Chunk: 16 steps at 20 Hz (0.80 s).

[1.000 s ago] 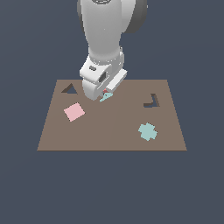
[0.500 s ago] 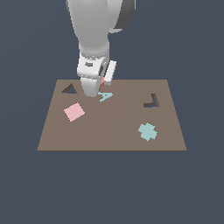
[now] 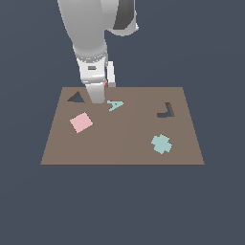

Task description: Insert a designated object into the corresponding slot on a board.

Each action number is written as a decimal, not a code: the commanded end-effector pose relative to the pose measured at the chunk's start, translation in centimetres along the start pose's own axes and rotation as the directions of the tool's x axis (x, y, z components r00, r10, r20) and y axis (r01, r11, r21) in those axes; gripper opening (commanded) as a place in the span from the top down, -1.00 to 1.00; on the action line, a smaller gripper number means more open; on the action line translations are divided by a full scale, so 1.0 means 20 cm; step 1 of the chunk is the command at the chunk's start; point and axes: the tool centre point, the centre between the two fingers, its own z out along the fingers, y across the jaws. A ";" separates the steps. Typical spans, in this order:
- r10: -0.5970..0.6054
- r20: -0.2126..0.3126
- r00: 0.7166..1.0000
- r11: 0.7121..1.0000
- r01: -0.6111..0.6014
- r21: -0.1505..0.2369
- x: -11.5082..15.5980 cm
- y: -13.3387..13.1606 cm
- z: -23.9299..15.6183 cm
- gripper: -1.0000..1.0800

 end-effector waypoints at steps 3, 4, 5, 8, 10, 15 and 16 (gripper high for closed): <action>-0.151 0.001 0.988 0.988 0.151 0.000 -0.08 -0.01 0.00 1.00; -0.184 0.001 0.983 0.983 0.184 0.000 -0.10 -0.01 0.00 1.00; -0.216 0.001 0.976 0.976 0.216 0.000 -0.12 -0.01 0.00 1.00; -0.312 0.001 0.950 0.950 0.312 0.000 -0.17 -0.01 -0.01 1.00; -0.375 0.002 0.927 0.927 0.375 0.000 -0.20 0.00 -0.01 1.00; -0.513 0.002 0.859 0.859 0.513 0.001 -0.28 0.03 -0.01 1.00; -0.536 0.002 0.844 0.844 0.536 0.001 -0.30 0.03 -0.01 1.00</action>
